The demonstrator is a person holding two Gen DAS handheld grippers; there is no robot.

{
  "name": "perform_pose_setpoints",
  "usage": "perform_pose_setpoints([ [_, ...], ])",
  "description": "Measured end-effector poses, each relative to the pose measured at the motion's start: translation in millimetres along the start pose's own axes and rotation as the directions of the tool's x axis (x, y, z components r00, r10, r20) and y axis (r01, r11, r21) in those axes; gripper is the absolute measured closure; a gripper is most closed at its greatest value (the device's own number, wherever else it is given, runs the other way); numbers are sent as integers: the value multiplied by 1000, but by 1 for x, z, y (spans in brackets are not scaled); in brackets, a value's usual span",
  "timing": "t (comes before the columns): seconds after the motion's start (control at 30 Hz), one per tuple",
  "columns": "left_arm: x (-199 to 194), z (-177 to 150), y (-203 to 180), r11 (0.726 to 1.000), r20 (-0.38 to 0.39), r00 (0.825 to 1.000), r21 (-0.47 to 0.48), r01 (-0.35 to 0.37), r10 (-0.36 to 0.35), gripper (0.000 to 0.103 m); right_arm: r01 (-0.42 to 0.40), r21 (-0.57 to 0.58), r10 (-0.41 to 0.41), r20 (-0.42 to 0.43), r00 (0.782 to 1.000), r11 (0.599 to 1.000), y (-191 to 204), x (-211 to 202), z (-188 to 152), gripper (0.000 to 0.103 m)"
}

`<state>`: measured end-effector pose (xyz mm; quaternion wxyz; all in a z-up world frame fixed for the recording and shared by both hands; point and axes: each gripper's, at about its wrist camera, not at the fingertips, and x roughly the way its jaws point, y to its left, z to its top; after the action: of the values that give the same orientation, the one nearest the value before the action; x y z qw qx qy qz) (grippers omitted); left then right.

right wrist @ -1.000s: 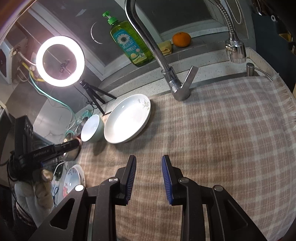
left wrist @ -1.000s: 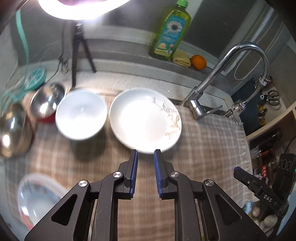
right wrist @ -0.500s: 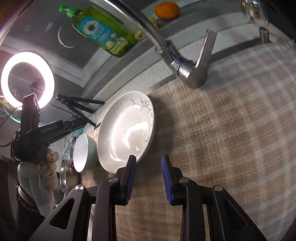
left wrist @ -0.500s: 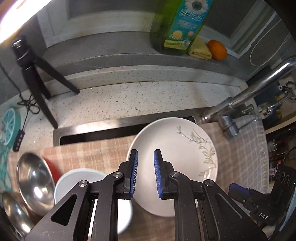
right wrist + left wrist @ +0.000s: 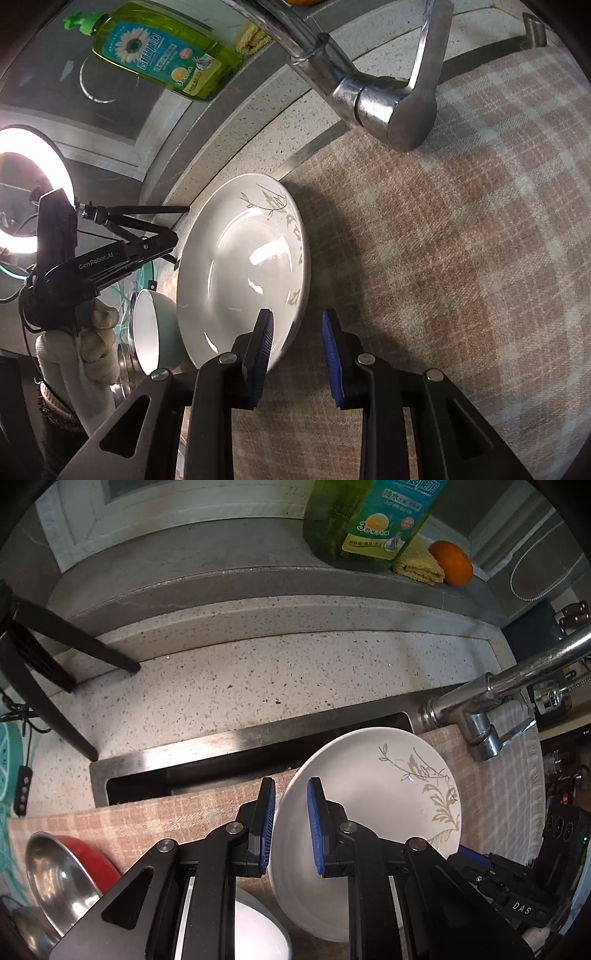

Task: Organize plates and bowls
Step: 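Close both grippers on the white leaf-pattern plate rim, then lift the white plate with both grippers and carry it over the stacked plates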

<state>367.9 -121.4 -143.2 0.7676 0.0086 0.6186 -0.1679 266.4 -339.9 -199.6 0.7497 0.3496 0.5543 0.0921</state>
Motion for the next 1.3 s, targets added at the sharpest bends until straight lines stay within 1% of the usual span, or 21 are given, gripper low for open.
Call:
perform_pose_setpoints([
  [0.13,8,2,0,1000,-18,1000,7,-1,1,87,4,-2,-4,1,1000,1000,0,0,2,84],
  [0.23,11,3,1,1000,-21,1000,7,-3,3,91,14,0,-14,0,1000,1000,0,2,6,88],
  [0.33,14,3,-2,1000,-23,1000,12,1,-1,93,3,13,-3,-10,1000,1000,-3,5,9,91],
  [0.47,16,3,-4,1000,-18,1000,26,-10,11,95,-5,14,5,-9,1000,1000,-3,6,11,94],
  [0.53,16,3,-3,1000,-20,1000,23,-9,9,96,-3,13,3,-10,1000,1000,-3,7,12,94],
  [0.73,16,2,-3,1000,-19,1000,25,-10,10,96,-6,26,7,-16,1000,1000,-4,8,13,94],
  [1.3,15,1,-5,1000,-24,1000,27,-14,15,97,19,38,-19,-21,1000,999,0,8,13,95],
])
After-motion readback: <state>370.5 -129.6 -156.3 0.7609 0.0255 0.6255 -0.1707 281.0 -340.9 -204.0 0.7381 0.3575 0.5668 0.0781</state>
